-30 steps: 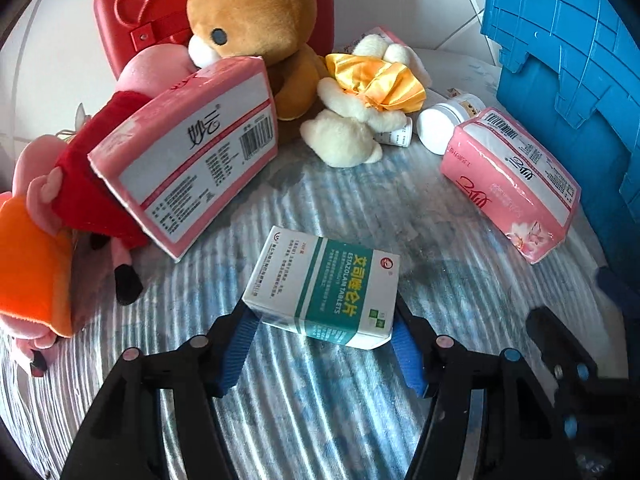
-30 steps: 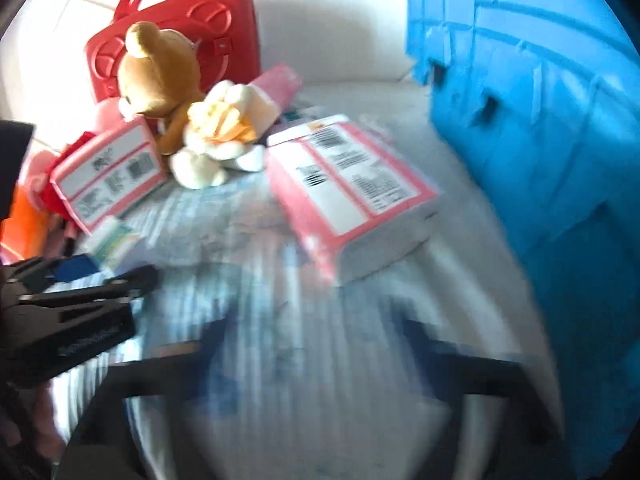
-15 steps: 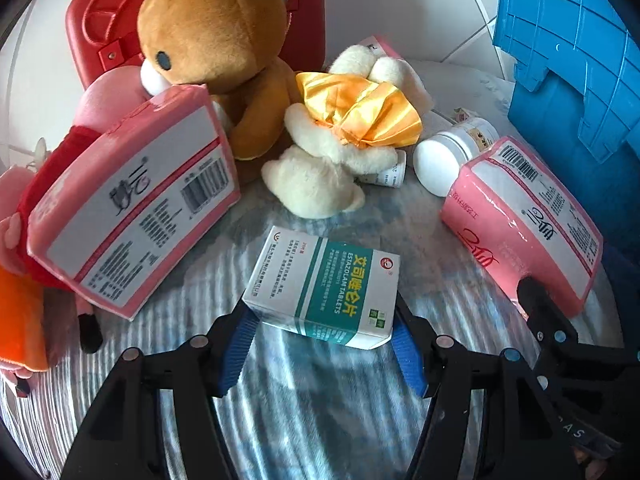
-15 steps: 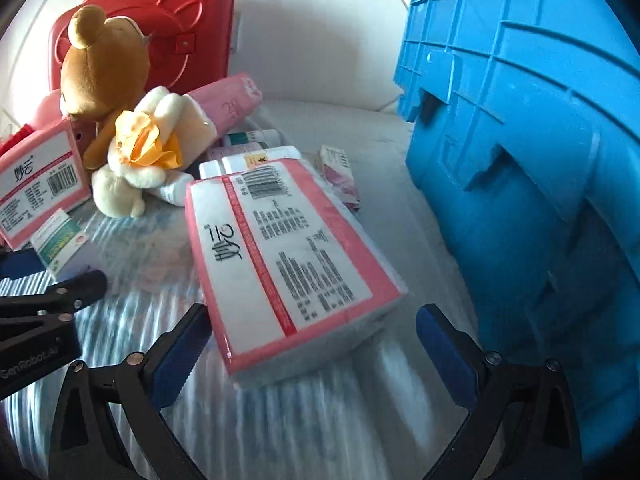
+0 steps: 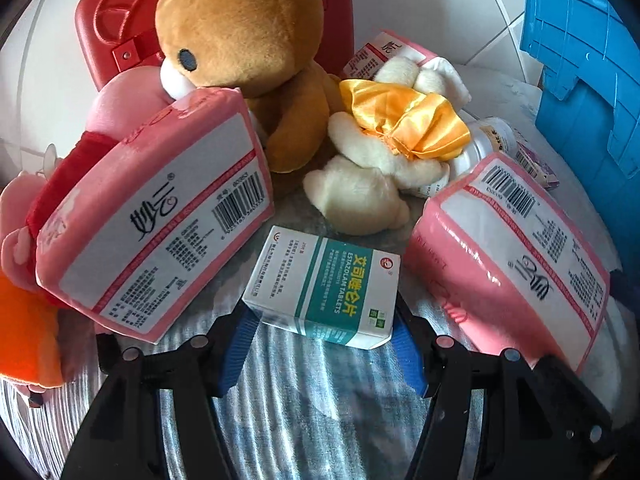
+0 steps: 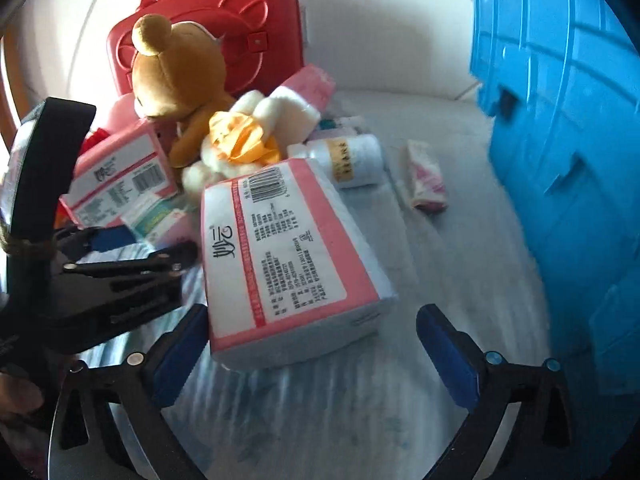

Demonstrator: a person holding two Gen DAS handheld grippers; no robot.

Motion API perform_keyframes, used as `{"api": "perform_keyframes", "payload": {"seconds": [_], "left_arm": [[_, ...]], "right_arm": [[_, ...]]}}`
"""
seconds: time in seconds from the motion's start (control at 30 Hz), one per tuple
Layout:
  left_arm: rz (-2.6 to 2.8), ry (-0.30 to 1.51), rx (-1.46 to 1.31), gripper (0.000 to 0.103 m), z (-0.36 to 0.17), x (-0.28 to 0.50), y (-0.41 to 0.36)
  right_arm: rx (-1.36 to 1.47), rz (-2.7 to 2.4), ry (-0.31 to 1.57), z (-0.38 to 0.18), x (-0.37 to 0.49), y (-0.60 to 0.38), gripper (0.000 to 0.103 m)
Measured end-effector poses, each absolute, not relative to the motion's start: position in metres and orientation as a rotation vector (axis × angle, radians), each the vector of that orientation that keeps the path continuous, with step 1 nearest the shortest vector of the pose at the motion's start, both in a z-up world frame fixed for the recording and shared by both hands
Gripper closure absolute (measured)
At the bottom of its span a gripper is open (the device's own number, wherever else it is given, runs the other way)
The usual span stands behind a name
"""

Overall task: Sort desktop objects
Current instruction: 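Grasp the tablet box with left tool while right tool grasps the pink tissue pack, then lift and carry the tablet box and tissue pack over the blue bin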

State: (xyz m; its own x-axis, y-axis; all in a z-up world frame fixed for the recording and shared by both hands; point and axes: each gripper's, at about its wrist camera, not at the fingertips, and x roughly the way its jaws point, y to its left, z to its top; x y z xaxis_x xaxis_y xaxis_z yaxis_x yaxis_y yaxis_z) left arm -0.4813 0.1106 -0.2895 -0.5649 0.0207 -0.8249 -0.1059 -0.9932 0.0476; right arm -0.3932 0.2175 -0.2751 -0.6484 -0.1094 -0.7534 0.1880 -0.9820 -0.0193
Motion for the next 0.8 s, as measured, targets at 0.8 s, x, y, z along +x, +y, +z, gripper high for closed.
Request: {"api": "perform_keyframes", "payload": {"seconds": [0.8], "left_arm": [[3.006, 0.021, -1.267, 0.041, -0.143, -0.310, 0.013]], "right_arm": [[0.979, -2.660, 0.173, -0.145, -0.296, 0.158, 0.016]]}}
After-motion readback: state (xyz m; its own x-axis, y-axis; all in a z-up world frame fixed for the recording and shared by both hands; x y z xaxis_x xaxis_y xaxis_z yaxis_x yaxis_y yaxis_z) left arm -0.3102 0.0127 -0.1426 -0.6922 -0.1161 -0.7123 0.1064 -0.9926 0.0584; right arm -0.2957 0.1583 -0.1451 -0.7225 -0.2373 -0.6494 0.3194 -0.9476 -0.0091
